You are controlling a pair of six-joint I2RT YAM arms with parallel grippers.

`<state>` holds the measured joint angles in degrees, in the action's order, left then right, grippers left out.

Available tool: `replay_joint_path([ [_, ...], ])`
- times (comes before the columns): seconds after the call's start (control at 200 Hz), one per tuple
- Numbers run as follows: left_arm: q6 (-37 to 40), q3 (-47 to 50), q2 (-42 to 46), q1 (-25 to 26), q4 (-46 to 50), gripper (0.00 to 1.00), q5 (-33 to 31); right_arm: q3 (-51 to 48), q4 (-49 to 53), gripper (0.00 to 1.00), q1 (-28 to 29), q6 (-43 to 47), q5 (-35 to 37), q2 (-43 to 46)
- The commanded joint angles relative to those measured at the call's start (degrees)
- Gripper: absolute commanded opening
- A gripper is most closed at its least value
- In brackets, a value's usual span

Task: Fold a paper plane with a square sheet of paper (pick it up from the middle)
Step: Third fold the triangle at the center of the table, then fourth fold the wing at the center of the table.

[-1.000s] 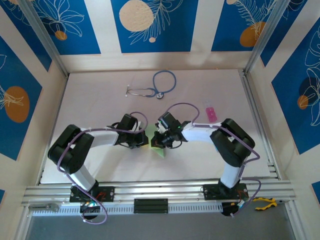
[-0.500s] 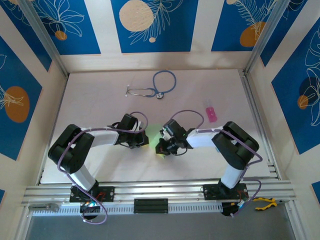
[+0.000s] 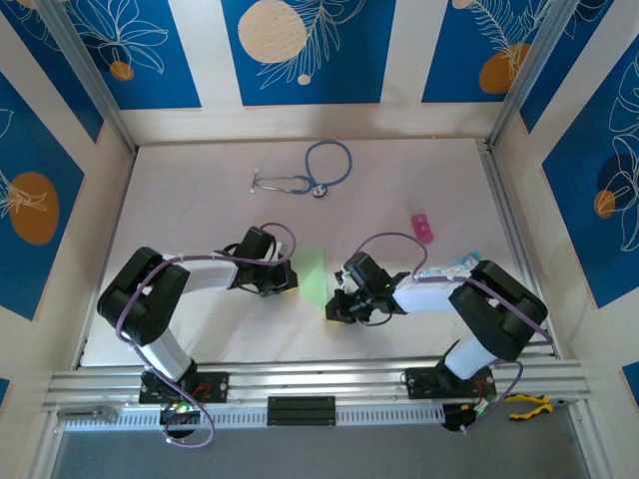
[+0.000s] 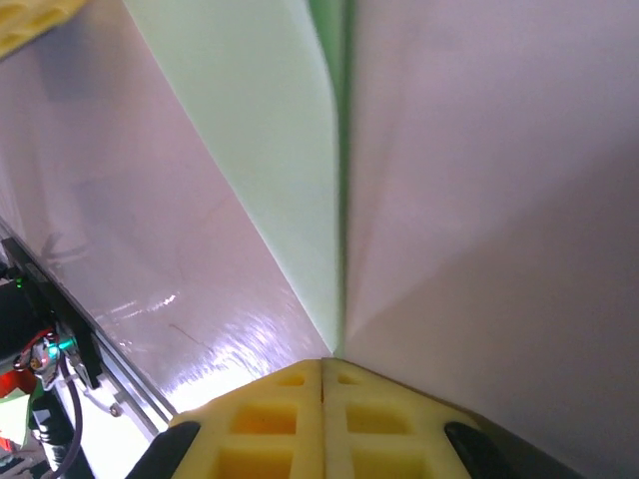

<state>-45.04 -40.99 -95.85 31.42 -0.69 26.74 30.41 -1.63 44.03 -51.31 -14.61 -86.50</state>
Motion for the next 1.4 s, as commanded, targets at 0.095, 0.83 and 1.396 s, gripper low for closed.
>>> replay_joint_path([
  [0.095, -4.35, 2.52, 0.55, 1.48, -0.65, 0.05, -1.08, -0.01, 6.34, 0.10, -2.13, -1.58, 6.85, 8.44],
  [0.83, 4.35, -1.38, 11.41, -2.50, 10.36, 0.27, -3.73, 13.84, 15.54, 0.35, -3.73, -1.10, 19.60, 3.26],
  [1.396, 2.46, 0.81, 10.54, -8.57, 7.68, 0.31, 6.11, 17.81, 6.15, 0.24, -3.95, -2.13, 12.50, -9.89],
])
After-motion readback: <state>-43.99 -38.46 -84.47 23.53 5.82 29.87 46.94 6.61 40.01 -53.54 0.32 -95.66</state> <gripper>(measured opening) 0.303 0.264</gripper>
